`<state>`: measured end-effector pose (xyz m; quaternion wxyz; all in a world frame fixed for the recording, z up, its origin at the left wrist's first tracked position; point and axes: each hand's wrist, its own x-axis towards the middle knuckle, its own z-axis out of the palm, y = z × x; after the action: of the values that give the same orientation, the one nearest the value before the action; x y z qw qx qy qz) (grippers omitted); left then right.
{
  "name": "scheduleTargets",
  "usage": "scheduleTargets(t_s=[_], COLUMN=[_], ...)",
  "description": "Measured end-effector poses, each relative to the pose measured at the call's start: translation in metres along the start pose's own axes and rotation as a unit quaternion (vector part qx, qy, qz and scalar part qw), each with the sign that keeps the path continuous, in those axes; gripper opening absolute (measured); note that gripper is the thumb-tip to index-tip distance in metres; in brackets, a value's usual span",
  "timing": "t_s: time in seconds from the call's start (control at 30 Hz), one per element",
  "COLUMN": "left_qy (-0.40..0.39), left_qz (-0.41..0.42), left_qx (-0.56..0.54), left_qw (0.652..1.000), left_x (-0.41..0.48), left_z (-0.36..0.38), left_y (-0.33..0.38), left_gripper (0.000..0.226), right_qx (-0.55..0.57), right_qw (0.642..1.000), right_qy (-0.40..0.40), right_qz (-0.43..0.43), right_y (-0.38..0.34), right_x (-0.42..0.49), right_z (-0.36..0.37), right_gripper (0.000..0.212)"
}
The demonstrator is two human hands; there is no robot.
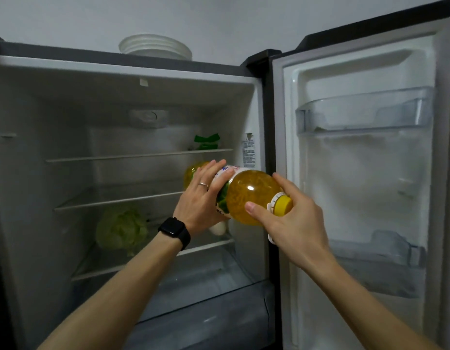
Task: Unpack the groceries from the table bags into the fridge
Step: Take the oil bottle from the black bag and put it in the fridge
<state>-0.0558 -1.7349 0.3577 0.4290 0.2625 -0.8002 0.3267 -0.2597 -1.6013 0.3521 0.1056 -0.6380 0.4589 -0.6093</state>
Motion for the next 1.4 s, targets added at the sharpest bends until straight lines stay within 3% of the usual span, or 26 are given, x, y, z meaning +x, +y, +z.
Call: scheduleTargets(t_s=[0.2, 0.3, 0.43, 0.57, 0.67, 0.8, 0.9, 1.0, 1.13, 1.4], left_qy=[0.095, 0.094, -0.068, -0.149, -0.234, -0.357, -0.387, -0.386, -0.383, -0.371], left_qz=[0.004, 0.010, -0.128, -0.163, -0.231, -0.350, -0.376, -0.382, -0.382, -0.377], left_qx=[-0.040, -0.044, -0.034, 0.120, 0.232, 0.170, 0.131, 0.112, 0.123, 0.142], left_qw=[0.995, 0.995, 0.989, 0.968, 0.916, 0.849, 0.832, 0.832, 0.832, 0.837], left_x=[0.008, 0.004, 0.003, 0.003, -0.005, -0.016, -0.013, -0.014, -0.016, -0.012], left_z=[0.038, 0.052, 0.058, 0.057, 0.045, 0.040, 0.047, 0.048, 0.048, 0.040], left_y=[-0.049, -0.070, -0.098, -0.125, -0.150, -0.175, -0.181, -0.183, -0.181, -0.169], left_gripper=[0.097, 0.103, 0.107, 0.096, 0.067, 0.069, 0.067, 0.068, 0.065, 0.060], right_qx=[-0.052, -0.096, -0.152, -0.205, -0.245, -0.275, -0.262, -0.251, -0.226, -0.233], right_qw=[0.997, 0.992, 0.983, 0.973, 0.963, 0.956, 0.962, 0.966, 0.970, 0.968], right_qy=[0.019, 0.015, 0.001, -0.028, -0.053, -0.053, -0.021, -0.038, -0.089, -0.092], right_qz=[-0.060, -0.078, -0.099, -0.103, -0.100, -0.084, -0.074, -0.044, 0.002, 0.032], right_y=[0.010, 0.013, 0.025, 0.033, 0.042, 0.061, 0.066, 0.072, 0.080, 0.082], right_x=[0.035, 0.057, 0.085, 0.123, 0.151, 0.179, 0.194, 0.212, 0.232, 0.227], right_z=[0.040, 0.063, 0.097, 0.128, 0.157, 0.203, 0.236, 0.258, 0.262, 0.257], right_gripper=[0.087, 0.086, 0.085, 0.084, 0.085, 0.081, 0.067, 0.057, 0.065, 0.075])
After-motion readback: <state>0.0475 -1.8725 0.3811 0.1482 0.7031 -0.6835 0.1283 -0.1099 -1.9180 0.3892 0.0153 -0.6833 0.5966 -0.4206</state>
